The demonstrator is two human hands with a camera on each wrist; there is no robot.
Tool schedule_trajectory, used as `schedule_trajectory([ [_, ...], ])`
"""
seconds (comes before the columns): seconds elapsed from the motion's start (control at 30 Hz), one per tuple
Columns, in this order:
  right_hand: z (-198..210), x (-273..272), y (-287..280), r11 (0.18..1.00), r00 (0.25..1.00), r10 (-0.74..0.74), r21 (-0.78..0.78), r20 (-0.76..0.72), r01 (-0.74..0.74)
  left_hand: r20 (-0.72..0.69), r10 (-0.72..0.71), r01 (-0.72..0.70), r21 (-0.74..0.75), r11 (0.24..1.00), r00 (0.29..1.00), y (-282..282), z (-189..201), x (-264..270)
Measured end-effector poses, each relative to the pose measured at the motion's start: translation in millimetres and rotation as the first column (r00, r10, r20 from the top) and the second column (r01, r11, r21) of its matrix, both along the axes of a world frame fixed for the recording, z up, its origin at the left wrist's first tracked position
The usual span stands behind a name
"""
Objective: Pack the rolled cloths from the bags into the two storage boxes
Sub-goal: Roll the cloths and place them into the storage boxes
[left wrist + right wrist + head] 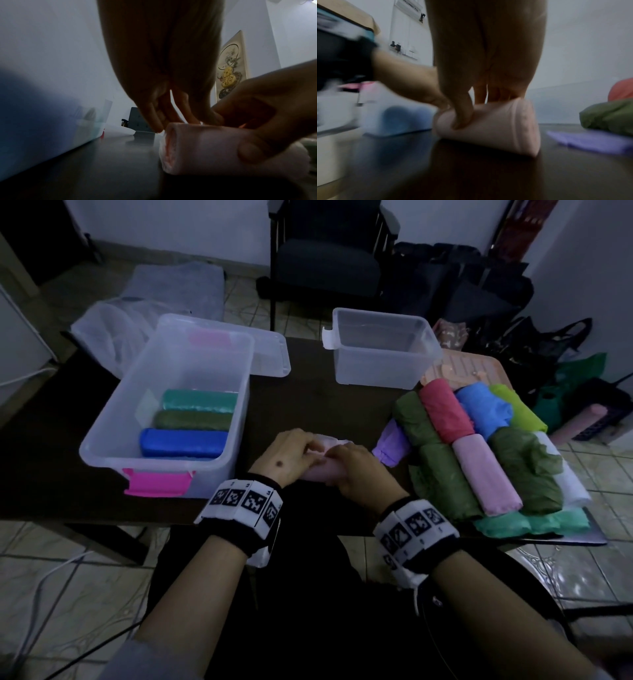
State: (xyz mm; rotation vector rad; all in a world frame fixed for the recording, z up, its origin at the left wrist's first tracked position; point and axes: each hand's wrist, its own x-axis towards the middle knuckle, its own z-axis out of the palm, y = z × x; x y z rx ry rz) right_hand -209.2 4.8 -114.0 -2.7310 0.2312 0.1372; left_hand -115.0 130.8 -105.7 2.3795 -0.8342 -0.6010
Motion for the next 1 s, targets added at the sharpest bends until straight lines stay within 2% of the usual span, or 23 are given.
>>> schedule_trajectory([
  [0.1,13.8,15.7,-10.0,0.999,0.991,0.014,0.044,-0.131,-0.008,-0.062,-0.039,0.04,0.018,0.999,0.997,1.0,-1.7,0.3],
  [0.27,22.2,42.6,-28.4,0.997,0.931,0.082,0.034,-0.355,-0.075,-0.147,-0.004,0.008,0.026,1.0,0.989,-0.7,-0.9,9.3],
  [0.37,25.6,50.8,-33.6,0.998,0.916,0.054,-0.002,-0.398,-0.059,-0.147,0.01,-0.003,0.042,0.999,0.989,-3.3,-5.3,12.8],
  [0.5,18.0,54.5,-31.6,0.999,0.897,0.05,0.042,-0.439,-0.035,-0.155,0.017,-0.01,0.042,0.999,0.988,-5.2,-9.3,15.4],
  [0.67,14.4,51.1,-24.7,0.99,0.936,0.113,-0.04,-0.332,-0.134,-0.124,0.004,0.0,0.033,0.999,0.992,-4.8,-9.7,14.3],
  [0.8,12.9,34.2,-17.6,0.99,0.946,0.107,-0.059,-0.305,-0.131,-0.092,0.001,0.006,0.076,0.997,0.996,-13.0,-5.4,16.0],
  [1.0,-1.4,13.3,-6.3,0.959,0.981,0.121,-0.239,-0.153,-0.156,-0.057,0.022,-0.013,0.146,0.989,0.998,-18.4,22.6,10.4],
])
